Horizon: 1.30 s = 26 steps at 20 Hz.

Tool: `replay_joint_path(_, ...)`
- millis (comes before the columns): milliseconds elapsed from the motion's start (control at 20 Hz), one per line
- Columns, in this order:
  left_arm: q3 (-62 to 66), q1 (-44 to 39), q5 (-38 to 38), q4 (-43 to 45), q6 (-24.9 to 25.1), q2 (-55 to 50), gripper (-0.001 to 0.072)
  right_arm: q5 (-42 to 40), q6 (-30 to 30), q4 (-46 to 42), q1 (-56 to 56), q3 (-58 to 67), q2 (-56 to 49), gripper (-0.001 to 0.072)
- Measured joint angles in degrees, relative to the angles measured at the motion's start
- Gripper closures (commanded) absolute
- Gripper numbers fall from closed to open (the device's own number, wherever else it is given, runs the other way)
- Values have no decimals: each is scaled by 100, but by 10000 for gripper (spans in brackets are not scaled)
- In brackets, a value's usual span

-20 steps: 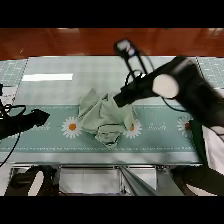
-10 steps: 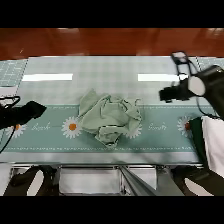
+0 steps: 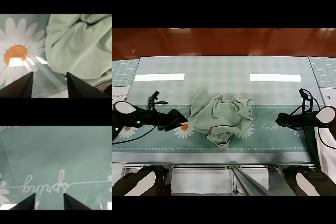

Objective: Fold the shirts.

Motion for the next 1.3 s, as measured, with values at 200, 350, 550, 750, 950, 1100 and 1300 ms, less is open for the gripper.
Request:
replay_joint_path(200, 22, -745, 721, -280, 81, -632, 284, -59, -358, 662, -70, -155, 35, 307)
replay_joint_path(350, 122, -1056, 1029, -378, 170, -920, 686, -57, -492, 942, 149, -212, -17, 307)
replay_joint_path(550, 280, -1198, 911, -426, 577, -1058, 686, -417, -595, 1447, 1038, -278, -428, 307)
replay_joint_path(750, 334, -1239, 820, -424, 743, -1093, 686, -975, -894, 2297, 1738, -238, -1128, 307)
replay_joint_path(950, 350, -1248, 774, -426, 796, -1099, 685, -1276, -1364, 3067, 1952, 129, -1814, 310)
replay_joint_path(1100, 358, -1248, 844, -426, 813, -1102, 685, -1373, -1563, 3386, 2006, 472, -2328, 687)
replay_joint_path(1300, 732, -1086, 817, -422, 826, -1008, 686, -997, -1904, 3486, 1974, 1134, -2603, 689)
